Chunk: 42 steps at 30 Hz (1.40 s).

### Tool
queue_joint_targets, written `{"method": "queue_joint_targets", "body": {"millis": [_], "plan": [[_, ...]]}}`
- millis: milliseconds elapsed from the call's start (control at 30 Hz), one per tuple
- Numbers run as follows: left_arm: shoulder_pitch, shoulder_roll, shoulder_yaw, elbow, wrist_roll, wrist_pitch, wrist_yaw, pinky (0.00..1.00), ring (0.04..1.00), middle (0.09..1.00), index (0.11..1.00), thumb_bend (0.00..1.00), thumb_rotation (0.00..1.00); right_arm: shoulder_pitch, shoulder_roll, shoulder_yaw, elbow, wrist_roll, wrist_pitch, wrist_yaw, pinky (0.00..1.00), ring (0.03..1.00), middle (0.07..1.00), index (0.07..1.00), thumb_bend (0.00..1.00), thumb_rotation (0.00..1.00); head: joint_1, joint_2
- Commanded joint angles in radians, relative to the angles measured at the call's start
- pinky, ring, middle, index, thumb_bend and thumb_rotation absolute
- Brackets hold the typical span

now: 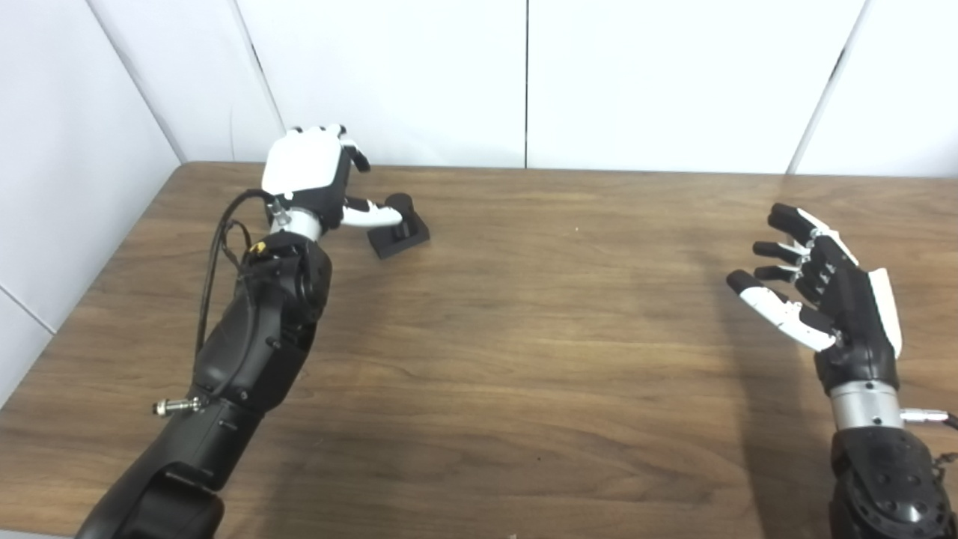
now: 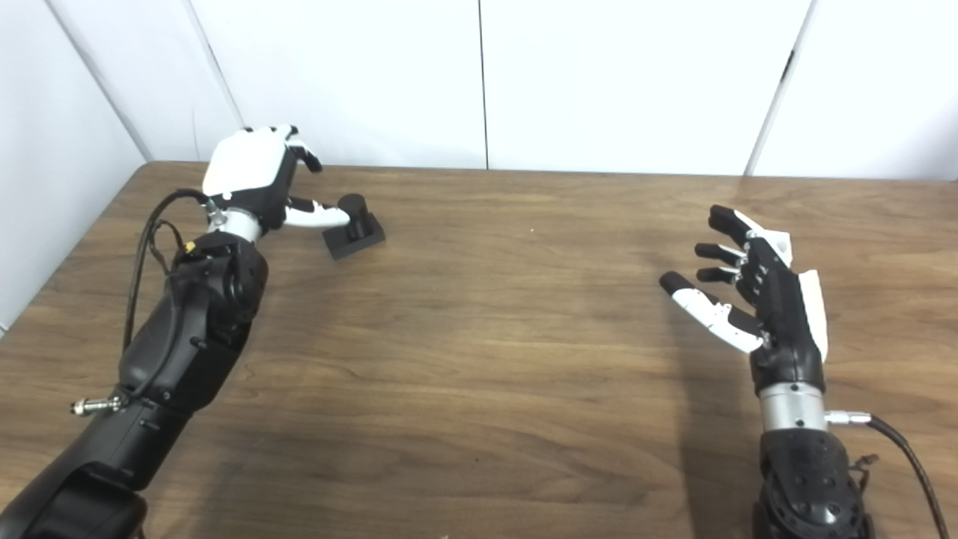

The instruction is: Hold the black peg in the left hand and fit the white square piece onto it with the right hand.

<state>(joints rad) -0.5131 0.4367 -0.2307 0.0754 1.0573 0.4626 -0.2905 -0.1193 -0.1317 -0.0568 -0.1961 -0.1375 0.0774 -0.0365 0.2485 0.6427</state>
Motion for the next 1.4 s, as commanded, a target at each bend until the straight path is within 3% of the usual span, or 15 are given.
{"method": "queue_joint_targets", "body": {"millis": [0,200,533,1000,1367], "plan": [[-0.053,0.033,0.000,0.006,0.006,-0.012,0.008,1.00,1.000,0.999,0.699,1.00,0.57,-0.032,0.002,-0.001,-0.039,0.005,-0.010,-0.001,0.63,0.749,0.853,0.829,0.67,0.27,0.000,0.001],[-0.063,0.046,-0.012,0.093,-0.055,-0.068,0.016,1.00,1.000,0.997,0.696,1.00,0.58,-0.032,0.001,-0.002,-0.040,-0.006,-0.010,-0.003,0.61,0.734,0.854,0.826,0.67,0.25,-0.002,-0.001],[-0.067,0.050,-0.023,0.171,-0.085,-0.100,0.062,1.00,1.000,1.000,0.699,1.00,0.58,-0.033,0.000,-0.007,-0.030,0.002,-0.014,-0.002,0.62,0.740,0.863,0.827,0.66,0.24,-0.001,-0.003],[-0.072,0.045,-0.052,0.206,-0.075,-0.075,0.073,1.00,1.000,0.999,0.697,1.00,0.52,-0.025,-0.007,-0.009,-0.039,-0.002,-0.016,0.000,0.61,0.734,0.857,0.823,0.66,0.24,-0.005,0.000],[-0.098,0.029,-0.050,0.309,-0.128,-0.118,0.169,1.00,1.000,0.973,0.676,0.85,0.48,-0.014,0.005,-0.009,-0.058,0.015,-0.004,0.002,0.61,0.746,0.863,0.829,0.66,0.23,-0.017,0.004]]}}
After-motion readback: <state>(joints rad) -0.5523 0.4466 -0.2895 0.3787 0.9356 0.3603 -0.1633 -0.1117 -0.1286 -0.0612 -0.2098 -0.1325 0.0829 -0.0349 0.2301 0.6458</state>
